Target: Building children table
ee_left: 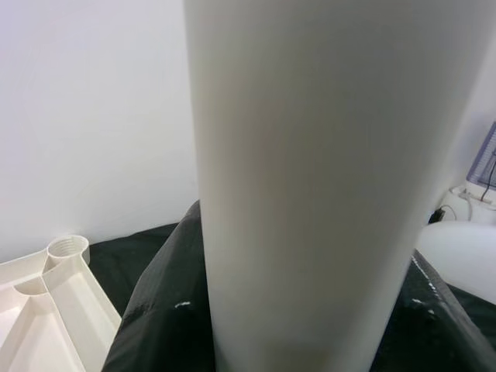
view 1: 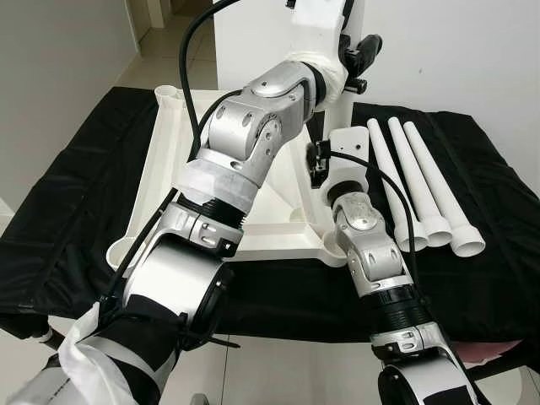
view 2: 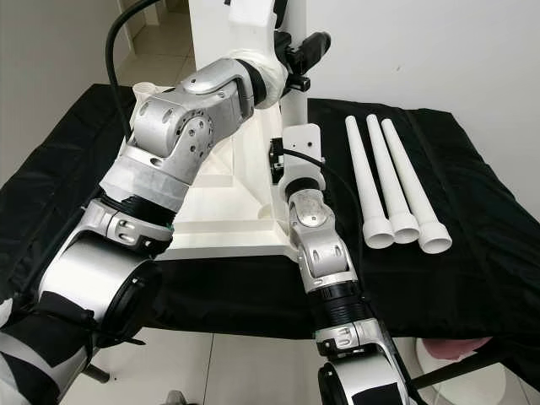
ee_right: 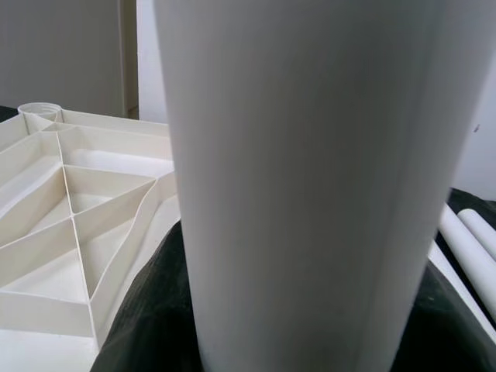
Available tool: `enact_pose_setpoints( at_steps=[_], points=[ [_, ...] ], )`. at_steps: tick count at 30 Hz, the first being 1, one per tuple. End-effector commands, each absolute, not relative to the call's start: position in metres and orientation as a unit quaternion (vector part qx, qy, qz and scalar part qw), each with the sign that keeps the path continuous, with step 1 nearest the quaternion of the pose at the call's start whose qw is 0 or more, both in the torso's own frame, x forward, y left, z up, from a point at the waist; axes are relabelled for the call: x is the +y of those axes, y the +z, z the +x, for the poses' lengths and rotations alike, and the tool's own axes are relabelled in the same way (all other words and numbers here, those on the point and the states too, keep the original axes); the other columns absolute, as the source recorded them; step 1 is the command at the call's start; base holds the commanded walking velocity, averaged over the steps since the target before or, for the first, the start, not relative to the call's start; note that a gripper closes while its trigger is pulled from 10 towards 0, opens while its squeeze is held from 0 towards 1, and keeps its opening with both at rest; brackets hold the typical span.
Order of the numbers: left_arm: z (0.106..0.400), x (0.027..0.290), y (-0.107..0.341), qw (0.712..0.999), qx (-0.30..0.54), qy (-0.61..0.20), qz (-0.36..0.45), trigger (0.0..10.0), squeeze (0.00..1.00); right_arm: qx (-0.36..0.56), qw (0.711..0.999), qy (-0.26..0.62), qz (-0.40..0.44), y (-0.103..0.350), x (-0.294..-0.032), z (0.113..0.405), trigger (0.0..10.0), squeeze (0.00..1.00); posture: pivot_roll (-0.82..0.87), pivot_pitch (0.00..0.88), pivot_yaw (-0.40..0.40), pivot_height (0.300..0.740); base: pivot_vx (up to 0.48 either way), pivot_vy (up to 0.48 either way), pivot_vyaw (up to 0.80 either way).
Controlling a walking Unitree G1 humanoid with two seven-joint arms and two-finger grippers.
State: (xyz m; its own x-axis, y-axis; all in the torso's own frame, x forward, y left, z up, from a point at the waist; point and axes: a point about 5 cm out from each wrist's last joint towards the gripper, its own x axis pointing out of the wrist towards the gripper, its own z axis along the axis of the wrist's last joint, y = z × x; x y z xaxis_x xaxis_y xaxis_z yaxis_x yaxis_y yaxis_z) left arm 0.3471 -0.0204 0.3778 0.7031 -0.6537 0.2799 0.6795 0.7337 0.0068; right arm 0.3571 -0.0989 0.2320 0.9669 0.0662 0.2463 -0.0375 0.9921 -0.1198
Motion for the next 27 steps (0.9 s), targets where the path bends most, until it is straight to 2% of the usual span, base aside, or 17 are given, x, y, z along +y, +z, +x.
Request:
enact_pose_setpoints(
  at_steps=[1, 5, 6, 8, 9, 13, 14, 19, 20, 27],
  points=[
    [0.339, -0.027, 0.391, 0.913, -0.158, -0.373, -0.047, 10.0, 0.0, -0.116, 0.991, 0.024, -0.055, 0.229, -0.099, 0.359, 0.0, 0.0, 0.06, 0.045, -0.005, 0.74, 0.0, 0.0, 0.0],
    [0.338, -0.029, 0.39, 0.912, -0.161, -0.377, -0.031, 10.0, 0.0, -0.111, 0.992, 0.017, -0.049, 0.228, -0.101, 0.36, 0.0, 0.0, 0.06, 0.045, -0.001, 0.74, 0.0, 0.0, 0.0],
    [0.338, -0.03, 0.389, 0.911, -0.161, -0.378, -0.03, 10.0, 0.0, -0.11, 0.993, 0.016, -0.047, 0.228, -0.101, 0.361, 10.0, 0.0, 0.06, 0.044, 0.001, 0.74, 0.0, 0.0, 0.0],
    [0.337, -0.031, 0.389, 0.908, -0.164, -0.384, -0.027, 10.0, 0.0, -0.109, 0.993, 0.015, -0.046, 0.228, -0.101, 0.361, 10.0, 0.0, 0.06, 0.044, 0.001, 0.74, 0.0, 0.0, 0.0],
    [0.334, -0.032, 0.389, 0.901, -0.161, -0.4, -0.047, 10.0, 1.0, -0.11, 0.993, 0.015, -0.042, 0.229, -0.102, 0.362, 10.0, 0.0, 0.06, 0.046, 0.002, 0.74, 0.0, 0.0, 0.0],
    [0.328, -0.035, 0.389, 0.884, -0.169, -0.431, -0.062, 10.0, 1.0, -0.109, 0.994, 0.012, -0.029, 0.229, -0.103, 0.362, 10.0, 0.0, 0.06, 0.043, 0.004, 0.74, 0.0, 0.0, 0.0],
    [0.324, -0.036, 0.39, 0.872, -0.179, -0.451, -0.058, 10.0, 1.0, -0.108, 0.994, 0.012, -0.022, 0.23, -0.103, 0.363, 10.0, 0.0, 0.06, 0.041, 0.004, 0.74, 0.0, 0.0, 0.0],
    [0.319, -0.035, 0.393, 0.859, -0.2, -0.469, -0.041, 10.0, 1.0, -0.104, 0.994, 0.015, 0.005, 0.23, -0.104, 0.363, 10.0, 0.0, 0.06, 0.041, 0.005, 0.74, 0.0, 0.0, 0.0],
    [0.32, -0.032, 0.395, 0.86, -0.203, -0.466, -0.049, 10.0, 0.0, -0.104, 0.994, 0.011, 0.01, 0.231, -0.107, 0.364, 10.0, 0.0, 0.05, 0.042, 0.007, 0.74, 0.0, 0.0, 0.0],
    [0.328, -0.014, 0.399, 0.859, -0.199, -0.458, -0.115, 10.0, 0.0, -0.104, 0.994, -0.015, 0.024, 0.232, -0.125, 0.366, 10.0, 0.0, 0.06, 0.045, 0.006, 0.74, 0.0, 0.0, 0.0]
  ],
)
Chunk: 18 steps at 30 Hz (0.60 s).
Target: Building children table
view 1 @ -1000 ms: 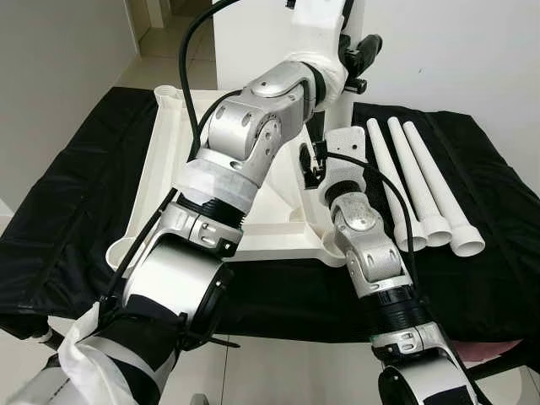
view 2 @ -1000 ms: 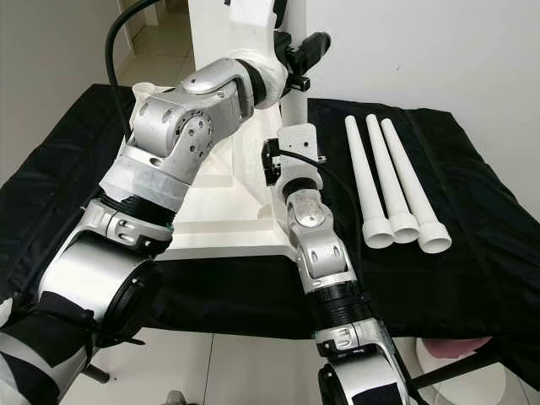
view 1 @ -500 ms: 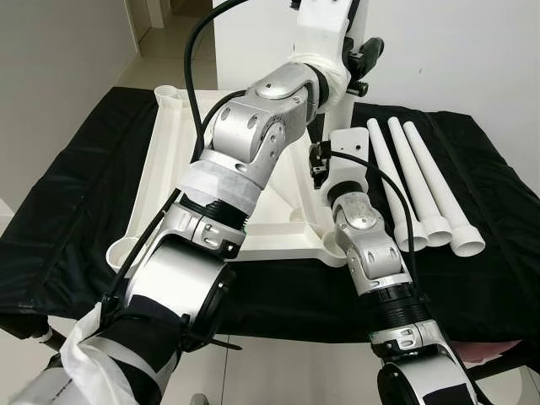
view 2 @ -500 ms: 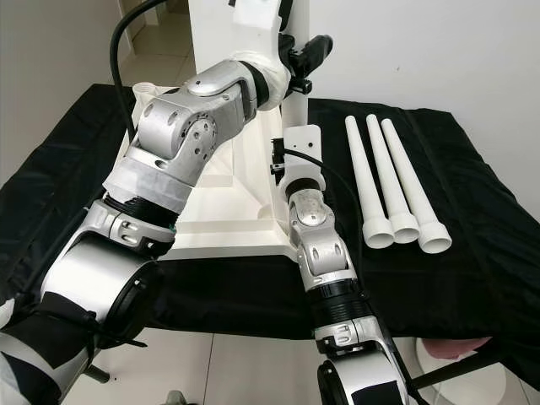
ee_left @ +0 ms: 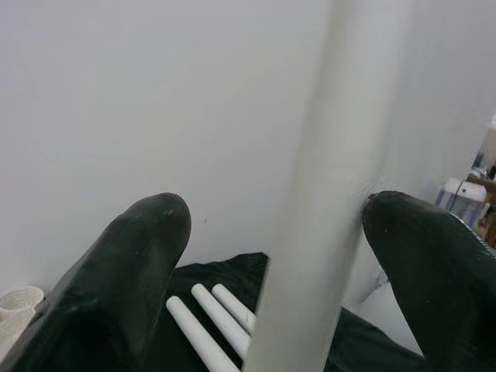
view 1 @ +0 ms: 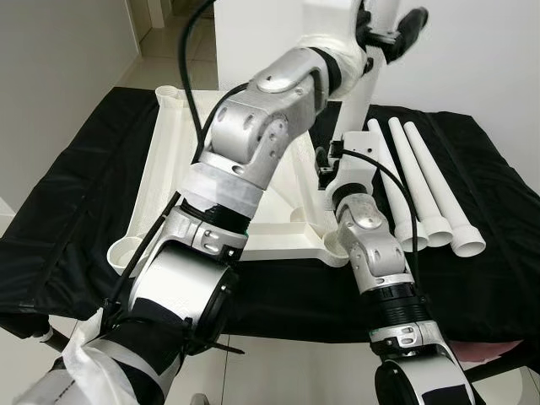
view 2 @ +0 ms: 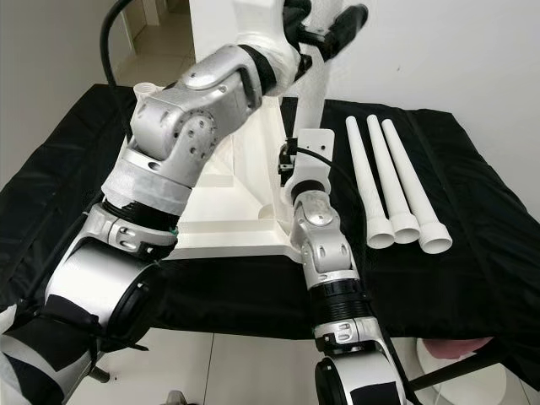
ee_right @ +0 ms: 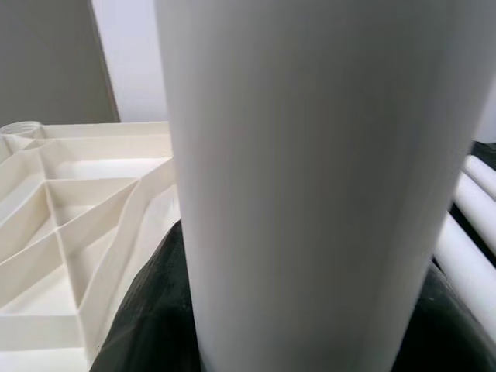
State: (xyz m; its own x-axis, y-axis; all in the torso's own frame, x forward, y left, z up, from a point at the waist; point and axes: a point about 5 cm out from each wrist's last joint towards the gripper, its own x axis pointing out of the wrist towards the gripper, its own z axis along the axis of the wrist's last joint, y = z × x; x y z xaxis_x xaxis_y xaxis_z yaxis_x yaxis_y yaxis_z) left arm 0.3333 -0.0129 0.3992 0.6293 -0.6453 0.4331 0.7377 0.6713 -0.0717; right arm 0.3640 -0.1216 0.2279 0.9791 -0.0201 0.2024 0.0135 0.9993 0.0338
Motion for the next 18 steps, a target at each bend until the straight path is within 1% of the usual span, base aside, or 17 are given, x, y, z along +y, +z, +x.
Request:
enact_pose_setpoints(
  at_steps=[1, 2, 6, 8, 9, 13, 18],
  points=[
    [0.328, -0.014, 0.399, 0.859, -0.199, -0.458, -0.115, 10.0, 0.0, -0.104, 0.994, -0.015, 0.024, 0.232, -0.125, 0.366, 10.0, 0.0, 0.06, 0.045, 0.006, 0.74, 0.0, 0.0, 0.0],
    [0.331, -0.009, 0.396, 0.861, -0.192, -0.455, -0.122, 10.0, 0.0, -0.107, 0.994, -0.023, 0.024, 0.233, -0.131, 0.366, 10.0, 0.0, 0.06, 0.053, 0.009, 0.74, 0.0, 0.0, 0.0],
    [0.336, 0.0, 0.385, 0.866, -0.175, -0.449, -0.132, 10.0, 0.0, -0.113, 0.993, -0.033, 0.025, 0.235, -0.139, 0.364, 10.0, 0.0, 0.06, 0.051, 0.007, 0.74, 0.0, 0.0, 0.0],
    [0.336, 0.004, 0.36, 0.87, -0.149, -0.451, -0.128, 10.0, 0.0, -0.127, 0.991, -0.029, 0.023, 0.234, -0.144, 0.358, 10.0, 0.0, 0.05, 0.058, 0.016, 0.74, 0.0, 0.0, 0.0],
    [0.336, 0.004, 0.36, 0.87, -0.149, -0.451, -0.128, 10.0, 0.0, -0.127, 0.991, -0.029, 0.023, 0.234, -0.144, 0.358, 10.0, 0.0, 0.05, 0.058, 0.016, 0.74, 0.0, 0.0, 0.0],
    [0.33, 0.003, 0.316, 0.871, -0.096, -0.466, -0.12, 10.0, 0.0, -0.141, 0.99, -0.014, 0.006, 0.228, -0.149, 0.349, 10.0, 0.0, 0.05, 0.064, 0.017, 0.74, 0.0, 0.0, 0.0],
    [0.326, 0.006, 0.297, 0.874, -0.081, -0.465, -0.114, 10.0, 0.0, -0.143, 0.99, -0.002, 0.018, 0.225, -0.151, 0.343, 10.0, 0.0, 0.05, 0.065, 0.017, 0.74, 0.0, 0.0, 0.0]
  ],
)
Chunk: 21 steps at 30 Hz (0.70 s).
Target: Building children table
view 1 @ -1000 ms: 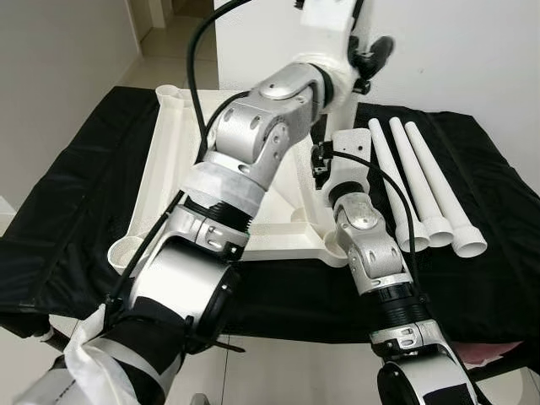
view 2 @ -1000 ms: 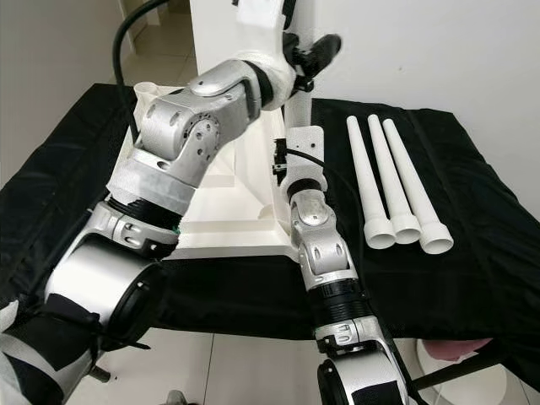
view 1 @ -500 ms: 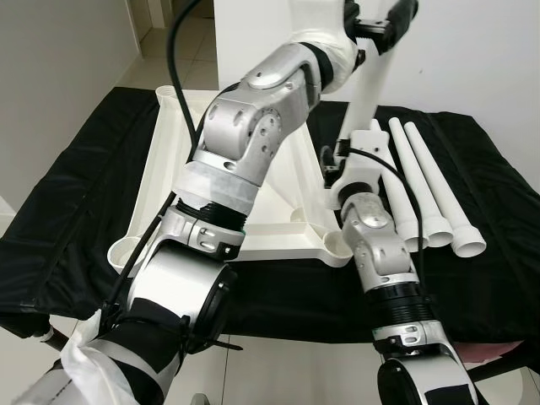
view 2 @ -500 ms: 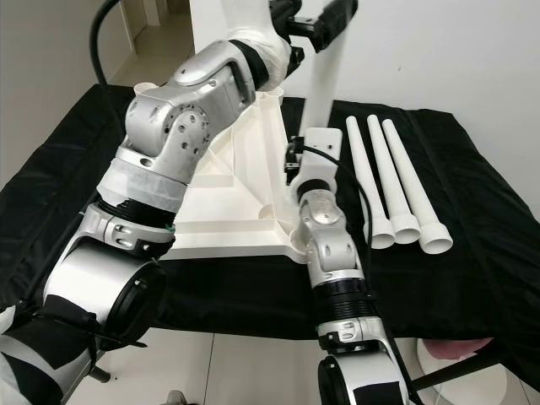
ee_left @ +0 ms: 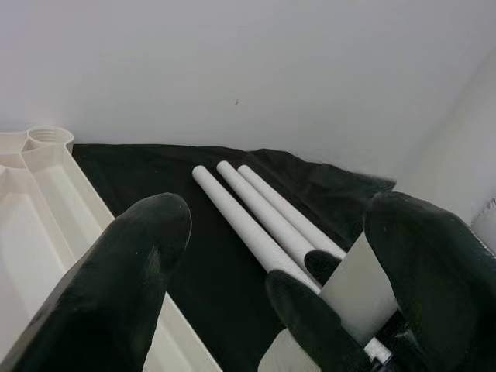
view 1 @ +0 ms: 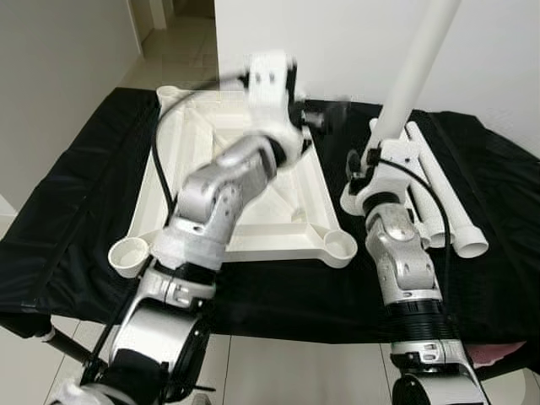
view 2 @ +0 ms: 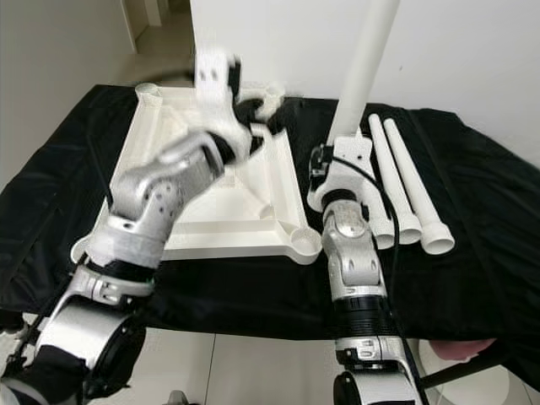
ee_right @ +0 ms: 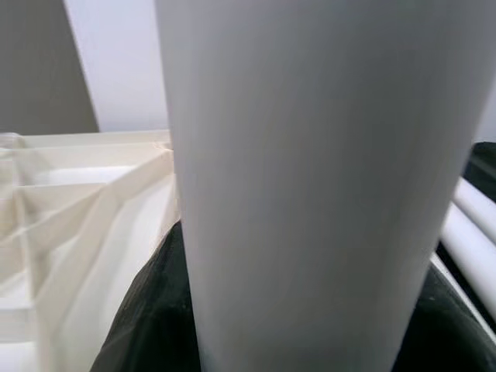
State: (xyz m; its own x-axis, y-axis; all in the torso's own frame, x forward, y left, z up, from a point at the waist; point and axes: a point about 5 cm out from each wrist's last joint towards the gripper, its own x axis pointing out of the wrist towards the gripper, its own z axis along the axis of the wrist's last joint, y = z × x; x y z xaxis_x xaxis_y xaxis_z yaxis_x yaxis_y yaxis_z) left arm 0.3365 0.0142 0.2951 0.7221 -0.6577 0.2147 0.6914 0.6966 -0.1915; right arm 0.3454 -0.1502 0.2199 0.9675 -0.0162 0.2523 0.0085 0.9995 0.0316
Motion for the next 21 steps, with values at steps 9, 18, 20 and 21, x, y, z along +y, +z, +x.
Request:
enact_pose_setpoints(
  at_steps=[9, 18, 20, 21],
  points=[
    [0.324, 0.026, 0.251, 0.888, -0.036, -0.453, -0.067, 10.0, 0.0, -0.178, 0.983, 0.021, 0.034, 0.222, -0.155, 0.325, 10.0, 0.0, 0.04, 0.07, 0.021, 0.74, 0.0, 0.0, 0.0],
    [0.307, 0.034, 0.214, 0.88, -0.022, -0.475, -0.003, 10.0, 0.0, -0.161, 0.985, 0.053, 0.035, 0.206, -0.154, 0.312, 10.0, 0.0, 0.03, 0.071, 0.024, 0.74, 0.0, 0.0, 0.0],
    [0.303, 0.034, 0.207, 0.874, -0.033, -0.483, 0.041, 10.0, 0.0, -0.156, 0.986, 0.057, 0.03, 0.202, -0.154, 0.312, 10.0, 0.0, 0.03, 0.07, 0.023, 0.74, 0.0, 0.0, 0.0],
    [0.302, 0.034, 0.199, 0.87, -0.029, -0.487, 0.075, 10.0, 0.0, -0.153, 0.986, 0.06, 0.027, 0.2, -0.154, 0.313, 10.0, 0.0, 0.03, 0.068, 0.019, 0.74, 0.0, 0.0, 0.0]
  ],
)
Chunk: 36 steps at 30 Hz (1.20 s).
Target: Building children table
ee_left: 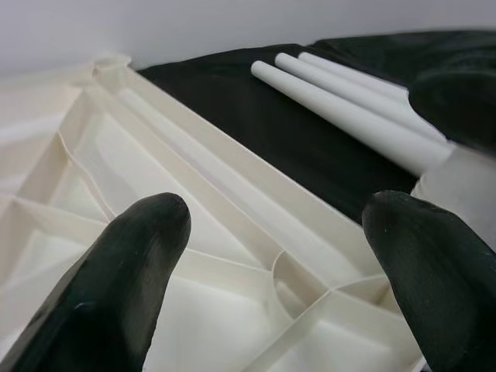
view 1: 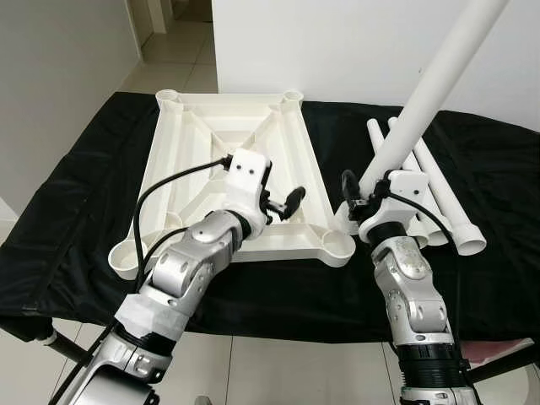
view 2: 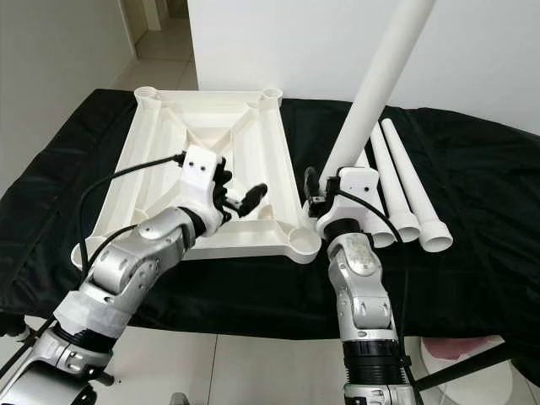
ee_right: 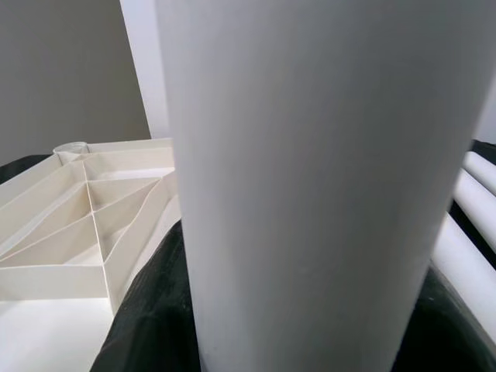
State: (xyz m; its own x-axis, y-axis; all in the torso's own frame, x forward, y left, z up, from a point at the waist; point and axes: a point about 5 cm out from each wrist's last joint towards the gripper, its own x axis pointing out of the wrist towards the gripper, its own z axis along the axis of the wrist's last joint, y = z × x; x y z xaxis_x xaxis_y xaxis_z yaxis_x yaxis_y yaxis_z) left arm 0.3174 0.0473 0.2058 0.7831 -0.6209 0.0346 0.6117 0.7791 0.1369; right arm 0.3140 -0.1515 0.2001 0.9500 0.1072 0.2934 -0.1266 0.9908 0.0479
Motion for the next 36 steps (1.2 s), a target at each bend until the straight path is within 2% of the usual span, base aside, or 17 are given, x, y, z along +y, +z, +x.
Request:
enact_pose_setpoints(
  at_steps=[1, 4, 10, 22, 25, 36],
  points=[
    [0.3, 0.035, 0.188, 0.863, -0.026, -0.488, 0.127, 10.0, 0.0, -0.147, 0.987, 0.066, 0.022, 0.197, -0.153, 0.313, 10.0, 0.0, 0.03, 0.068, 0.019, 0.74, 0.0, 0.0, 0.0],
    [0.298, 0.035, 0.184, 0.861, -0.026, -0.487, 0.141, 10.0, 0.0, -0.145, 0.987, 0.069, 0.02, 0.196, -0.152, 0.312, 10.0, 0.0, 0.03, 0.068, 0.019, 0.74, 0.0, 0.0, 0.0],
    [0.284, 0.034, 0.179, 0.838, -0.033, -0.527, 0.139, 10.0, 0.0, -0.136, 0.985, 0.102, -0.001, 0.193, -0.151, 0.314, 10.0, 0.0, 0.04, 0.065, 0.007, 0.74, 0.0, 0.0, 0.0],
    [0.282, 0.035, 0.172, 0.829, -0.017, -0.542, 0.141, 10.0, 0.0, -0.125, 0.978, 0.166, -0.018, 0.184, -0.143, 0.313, 10.0, 0.0, 0.04, 0.069, 0.005, 0.74, 0.0, 0.0, 0.0],
    [0.279, 0.034, 0.173, 0.824, -0.016, -0.549, 0.138, 10.0, 0.0, -0.119, 0.971, 0.205, -0.036, 0.179, -0.135, 0.312, 10.0, 0.0, 0.04, 0.072, 0.004, 0.74, 0.0, 0.0, 0.0],
    [0.277, 0.035, 0.175, 0.824, -0.018, -0.55, 0.136, 10.0, 0.0, -0.102, 0.966, 0.229, -0.062, 0.166, -0.138, 0.308, 10.0, 0.0, 0.05, 0.083, -0.001, 0.74, 0.0, 0.0, 0.0]
  ],
)
